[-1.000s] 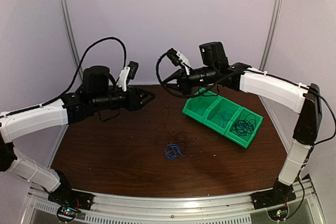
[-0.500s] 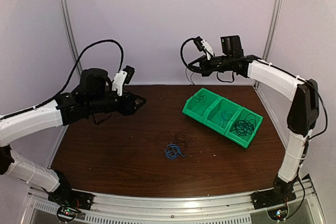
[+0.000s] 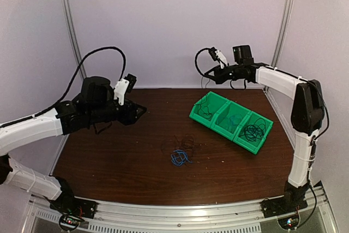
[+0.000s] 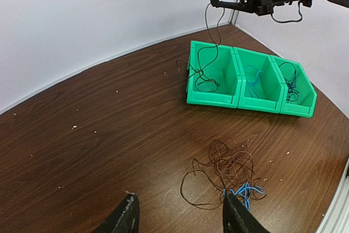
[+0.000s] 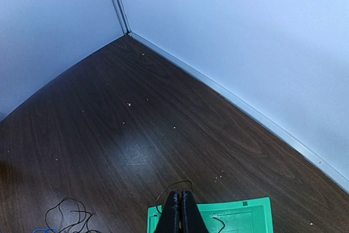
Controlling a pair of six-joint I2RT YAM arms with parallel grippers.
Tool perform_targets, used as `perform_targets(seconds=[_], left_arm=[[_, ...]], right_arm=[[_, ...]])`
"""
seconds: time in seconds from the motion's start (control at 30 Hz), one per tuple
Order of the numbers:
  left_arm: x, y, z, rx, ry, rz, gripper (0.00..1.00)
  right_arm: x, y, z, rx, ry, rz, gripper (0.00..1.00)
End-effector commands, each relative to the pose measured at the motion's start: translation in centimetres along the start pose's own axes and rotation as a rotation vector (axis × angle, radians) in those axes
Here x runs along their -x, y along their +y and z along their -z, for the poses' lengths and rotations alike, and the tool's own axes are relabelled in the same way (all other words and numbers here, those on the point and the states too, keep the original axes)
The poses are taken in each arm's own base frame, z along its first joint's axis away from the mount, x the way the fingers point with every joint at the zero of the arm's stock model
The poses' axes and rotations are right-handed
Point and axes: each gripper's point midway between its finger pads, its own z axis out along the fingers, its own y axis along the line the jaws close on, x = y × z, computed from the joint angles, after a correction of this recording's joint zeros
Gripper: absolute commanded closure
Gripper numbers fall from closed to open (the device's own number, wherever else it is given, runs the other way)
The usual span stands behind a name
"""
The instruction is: Untangle the cables
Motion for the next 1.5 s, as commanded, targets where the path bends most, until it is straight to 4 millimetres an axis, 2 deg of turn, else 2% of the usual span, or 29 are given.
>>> perform_targets(seconds=[0.0, 0.1, 0.2, 0.43, 0.67, 0.9, 1.17, 1.3, 1.47], left_arm=[[0.1, 0.9, 0.2, 0.031, -0.020, -0.019, 0.47], [0.0, 1.2, 0.2, 0.038, -0.020, -0.016, 0.47], [0.1, 1.4, 0.1, 0.041, -0.022, -0.016, 0.47], [-0.3, 1.6, -0.1, 0.045, -0.011, -0.018, 0.47], [-0.7, 1.9, -0.4, 0.053, 0.001, -0.024, 0.47], [-1.7, 2.6, -0.7, 0.074, 0.011, -0.021, 0.47], [-2.7, 3.4, -1.4, 0.084, 0.028, -0.024, 0.47], [-3.5, 4.0, -1.9, 0.089, 0.049, -0.025, 0.47], [-3.6, 4.1, -2.2, 0.081, 0.055, -0.025, 0.47]], right_arm=[[1.8, -0.6, 2.4, -0.018, -0.051, 0.019, 1.00], [3.5, -0.9, 4.4, -0.039, -0.097, 0.032, 1.00], [4.1, -1.7, 5.8, -0.066, -0.112, 0.037, 1.00], [2.2, -3.3, 6.6, -0.089, -0.097, 0.001, 1.00], [-2.0, -3.9, 4.0, -0.046, -0.005, -0.060, 1.00], [-6.8, -3.5, 0.6, -0.011, 0.103, -0.100, 1.00], [-11.3, -4.7, -3.1, -0.089, 0.231, -0.105, 1.00], [-13.2, -5.7, -4.0, -0.149, 0.289, -0.109, 1.00], [-13.9, -7.3, -3.8, -0.245, 0.333, -0.097, 1.00]])
